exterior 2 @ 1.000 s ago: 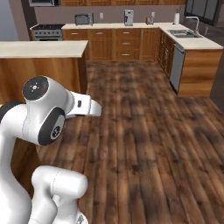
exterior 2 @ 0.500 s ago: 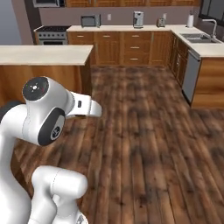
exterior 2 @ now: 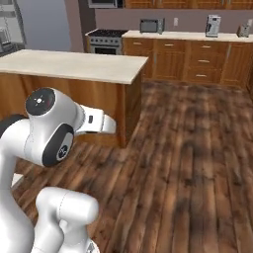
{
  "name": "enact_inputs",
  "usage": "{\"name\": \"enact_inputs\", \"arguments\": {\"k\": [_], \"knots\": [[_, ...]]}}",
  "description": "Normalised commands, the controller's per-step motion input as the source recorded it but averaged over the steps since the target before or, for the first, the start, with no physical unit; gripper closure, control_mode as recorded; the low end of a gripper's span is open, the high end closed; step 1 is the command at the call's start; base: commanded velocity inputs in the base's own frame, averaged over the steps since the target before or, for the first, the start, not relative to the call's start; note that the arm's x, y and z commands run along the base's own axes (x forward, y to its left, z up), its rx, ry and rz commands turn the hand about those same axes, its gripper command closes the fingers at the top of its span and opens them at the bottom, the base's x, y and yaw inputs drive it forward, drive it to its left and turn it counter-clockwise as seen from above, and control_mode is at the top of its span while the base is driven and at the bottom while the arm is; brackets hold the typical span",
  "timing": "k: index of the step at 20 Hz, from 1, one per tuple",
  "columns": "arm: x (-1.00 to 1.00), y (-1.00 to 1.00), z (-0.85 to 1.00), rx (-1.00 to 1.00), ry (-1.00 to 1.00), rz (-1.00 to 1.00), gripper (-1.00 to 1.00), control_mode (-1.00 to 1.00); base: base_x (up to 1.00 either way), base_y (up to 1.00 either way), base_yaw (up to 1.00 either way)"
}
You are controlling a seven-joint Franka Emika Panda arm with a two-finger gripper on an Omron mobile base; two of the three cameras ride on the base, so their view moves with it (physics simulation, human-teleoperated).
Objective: Take the cheese, chicken drumstick, and carrot from the fridge and place them on the plate on the dining counter to create an appetizer plate.
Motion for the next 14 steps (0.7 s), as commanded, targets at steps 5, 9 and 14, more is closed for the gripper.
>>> {"name": "enact_inputs", "arguments": {"k": [5, 9, 14], "knots": [[0.00, 0.00, 0.00, 0.00, 0.00, 0.00, -1.00, 1.00, 0.89, 0.00, 0.55], [0.00, 0.00, 0.00, 0.00, 0.00, 0.00, -1.00, 1.00, 0.89, -0.04, 0.52], [0.00, 0.00, 0.00, 0.00, 0.00, 0.00, -1.00, 1.00, 0.93, -0.01, 0.52]]}}
